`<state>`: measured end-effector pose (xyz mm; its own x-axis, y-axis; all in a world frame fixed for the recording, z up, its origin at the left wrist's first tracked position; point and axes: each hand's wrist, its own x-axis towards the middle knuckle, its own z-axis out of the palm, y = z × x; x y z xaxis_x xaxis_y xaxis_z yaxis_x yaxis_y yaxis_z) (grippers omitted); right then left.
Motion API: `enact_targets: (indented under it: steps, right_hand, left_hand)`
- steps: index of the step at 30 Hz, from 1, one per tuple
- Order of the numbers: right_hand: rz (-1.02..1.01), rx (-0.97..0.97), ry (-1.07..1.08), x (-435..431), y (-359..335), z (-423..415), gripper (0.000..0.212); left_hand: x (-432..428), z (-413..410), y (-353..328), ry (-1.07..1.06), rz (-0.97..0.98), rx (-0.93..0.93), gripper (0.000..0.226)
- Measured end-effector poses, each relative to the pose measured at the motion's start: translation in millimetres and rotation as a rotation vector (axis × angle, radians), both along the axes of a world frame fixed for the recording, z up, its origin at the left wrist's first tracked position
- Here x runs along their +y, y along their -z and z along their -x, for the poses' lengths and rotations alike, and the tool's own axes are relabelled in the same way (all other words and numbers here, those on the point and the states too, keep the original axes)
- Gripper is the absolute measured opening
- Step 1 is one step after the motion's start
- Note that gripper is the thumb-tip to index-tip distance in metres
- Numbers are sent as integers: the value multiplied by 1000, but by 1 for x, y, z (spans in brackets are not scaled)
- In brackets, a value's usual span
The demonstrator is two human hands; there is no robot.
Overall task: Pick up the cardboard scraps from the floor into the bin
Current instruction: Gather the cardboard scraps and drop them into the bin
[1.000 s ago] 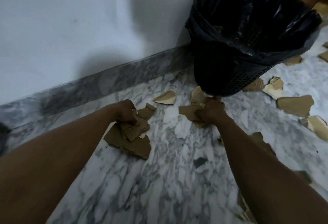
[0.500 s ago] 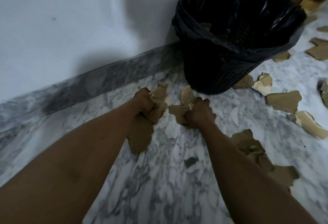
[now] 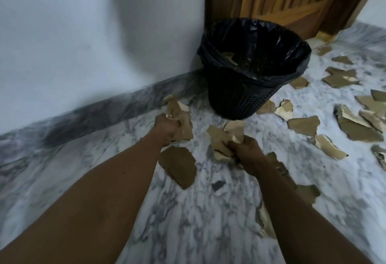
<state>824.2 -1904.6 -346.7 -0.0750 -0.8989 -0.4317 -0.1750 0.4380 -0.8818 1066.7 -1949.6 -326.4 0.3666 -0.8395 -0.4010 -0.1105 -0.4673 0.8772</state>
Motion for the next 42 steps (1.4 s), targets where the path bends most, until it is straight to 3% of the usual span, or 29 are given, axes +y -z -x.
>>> enact_targets:
  steps: [5, 7, 10, 13, 15, 19, 22, 23, 24, 26, 27, 30, 35, 37, 39, 40, 42]
  right_hand:
    - [-97, -14, -249, 29, -8, -25, 31]
    - [-121, 126, -369, 34, -6, -52, 40]
    - [-119, 519, -563, 38, 11, -98, 61]
    - [-84, 663, -451, 51, 20, -128, 54]
    - [-94, 653, -392, 54, 18, -133, 54]
    - [-180, 585, -358, 52, 21, -132, 73]
    - [-148, 350, -309, 57, 25, -125, 88]
    - [-130, 279, -293, 59, 22, -119, 84]
    - [-104, 241, -283, 59, 19, -111, 66]
    - [-46, 207, -251, 56, 6, -86, 22]
    - [-34, 182, -216, 51, 0, -67, 16]
    - [-72, 49, -55, 40, -18, 3, 17]
    - [-147, -61, 308, 35, -16, 148, 44]
    - [-207, -115, 398, 43, -1, 194, 51]
    - [-234, -137, 415, 66, -7, 202, 29]
    - [-235, -102, 409, 74, -9, 201, 16]
    - [-312, -66, 394, 87, -9, 198, 17]
  left_hand:
    - [32, -13, 0, -159, -35, 190, 16]
    - [45, -28, -1, -194, -87, 210, 25]
    - [60, -55, 11, -281, -162, 170, 39]
    - [80, -67, 21, -323, -239, 55, 47]
    - [90, -64, 26, -303, -280, -7, 52]
    - [98, -60, 41, -297, -352, -35, 57]
    - [97, -56, 43, -298, -340, 26, 59]
    - [96, -52, 42, -292, -331, 52, 60]
    - [93, -49, 42, -276, -311, 88, 63]
    - [83, -39, 52, -174, -296, 197, 67]
    - [72, -33, 66, -124, -288, 239, 67]
    - [56, 17, 70, 36, -270, 312, 57]
    - [85, 134, 23, 647, -458, 237, 58]
    - [104, 174, 17, 855, -511, 163, 51]
    - [121, 210, 21, 973, -474, 14, 53]
    - [124, 222, 29, 1015, -438, -113, 58]
    - [130, 240, 38, 1077, -374, -393, 78]
